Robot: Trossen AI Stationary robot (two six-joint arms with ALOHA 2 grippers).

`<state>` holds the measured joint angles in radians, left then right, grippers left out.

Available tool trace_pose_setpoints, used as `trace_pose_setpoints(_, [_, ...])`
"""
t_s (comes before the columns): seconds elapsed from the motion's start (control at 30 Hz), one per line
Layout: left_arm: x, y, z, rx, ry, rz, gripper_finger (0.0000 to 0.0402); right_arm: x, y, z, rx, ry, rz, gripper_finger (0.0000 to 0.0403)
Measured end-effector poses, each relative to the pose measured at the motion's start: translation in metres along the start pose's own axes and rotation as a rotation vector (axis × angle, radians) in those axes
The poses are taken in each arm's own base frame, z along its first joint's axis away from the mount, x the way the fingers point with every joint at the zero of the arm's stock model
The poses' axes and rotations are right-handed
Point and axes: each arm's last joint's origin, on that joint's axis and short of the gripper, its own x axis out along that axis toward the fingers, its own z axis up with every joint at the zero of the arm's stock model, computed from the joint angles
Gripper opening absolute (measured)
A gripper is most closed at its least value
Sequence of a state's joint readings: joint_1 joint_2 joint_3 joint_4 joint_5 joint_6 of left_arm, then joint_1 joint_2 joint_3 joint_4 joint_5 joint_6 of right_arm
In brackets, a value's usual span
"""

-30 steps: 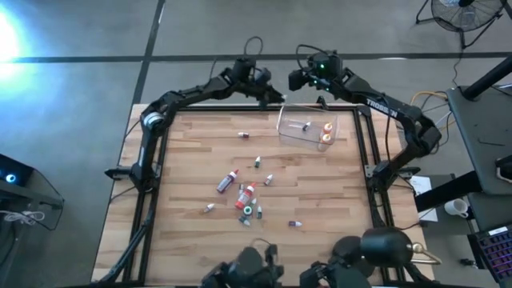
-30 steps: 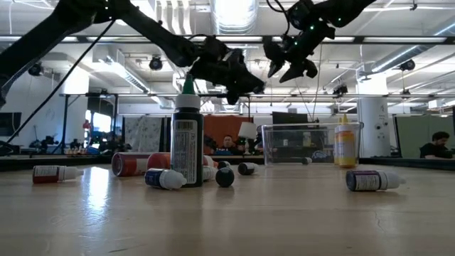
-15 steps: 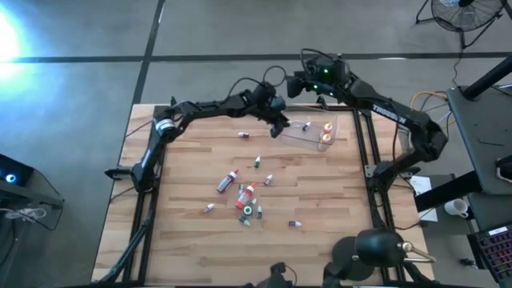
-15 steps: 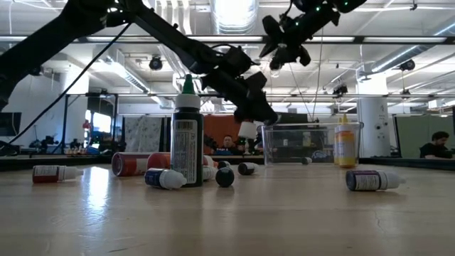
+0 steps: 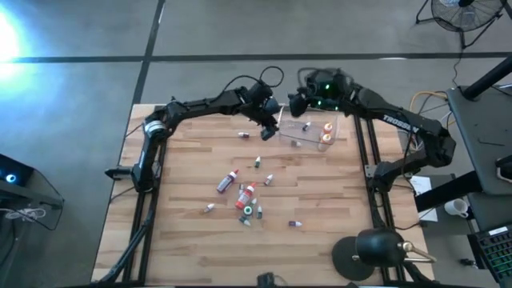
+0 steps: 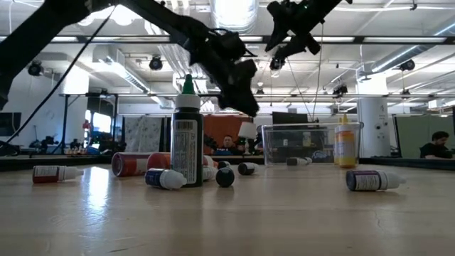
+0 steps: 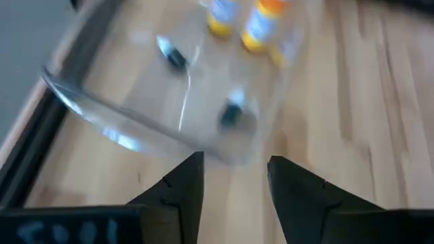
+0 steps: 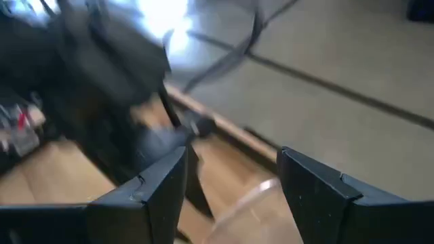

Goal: Pick & Place food coloring
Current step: Put the small red food coloring bottle into the transparent bin

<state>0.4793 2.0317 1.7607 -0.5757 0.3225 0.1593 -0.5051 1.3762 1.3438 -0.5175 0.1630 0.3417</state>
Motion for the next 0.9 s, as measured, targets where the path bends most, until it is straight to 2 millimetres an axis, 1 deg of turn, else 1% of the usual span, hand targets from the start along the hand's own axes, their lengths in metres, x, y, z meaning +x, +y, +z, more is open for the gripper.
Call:
trace_pose_setpoints(0.07, [-0.012, -0.008, -0.011, 0.005, 0.125, -0.014, 0.0137, 0.001, 0.006, -0.01, 0.005, 0.053, -0.004, 0.0219])
trace_pose_setpoints(0.1, [-0.015, -0.011, -0.018, 0.004, 0.186, -0.025, 0.0137, 0.001, 0.009, -0.013, 0.016, 0.061, 0.001, 0.0219])
trace_pose_setpoints(0.2, [-0.026, -0.017, -0.035, 0.046, 0.301, -0.012, 0.0138, 0.0, 0.02, -0.022, 0.022, 0.086, 0.02, 0.0219])
trace_pose_setpoints(0.27, [-0.031, -0.015, -0.046, 0.109, 0.357, 0.048, 0.0138, 0.0, 0.027, -0.026, 0.023, 0.101, 0.033, 0.0219])
trace_pose_setpoints(0.37, [-0.038, -0.008, -0.066, 0.24, 0.418, 0.125, 0.0138, -0.001, 0.037, -0.032, 0.02, 0.113, 0.05, 0.0219])
trace_pose_setpoints(0.5, [-0.039, 0.008, -0.091, 0.373, 0.348, 0.18, 0.0138, -0.004, 0.049, -0.037, -0.001, 0.116, 0.078, 0.0219])
trace_pose_setpoints(0.63, [-0.032, 0.022, -0.112, 0.422, 0.241, 0.247, 0.0138, -0.006, 0.055, -0.041, 0.006, 0.118, 0.08, 0.0219])
trace_pose_setpoints(0.7, [-0.028, 0.025, -0.121, 0.424, 0.208, 0.234, 0.0138, -0.007, 0.056, -0.041, 0.009, 0.108, 0.063, 0.0219])
trace_pose_setpoints(0.9, [-0.014, 0.03, -0.137, 0.426, 0.243, 0.17, 0.0138, -0.006, 0.053, -0.04, 0.01, 0.087, 0.021, 0.0219])
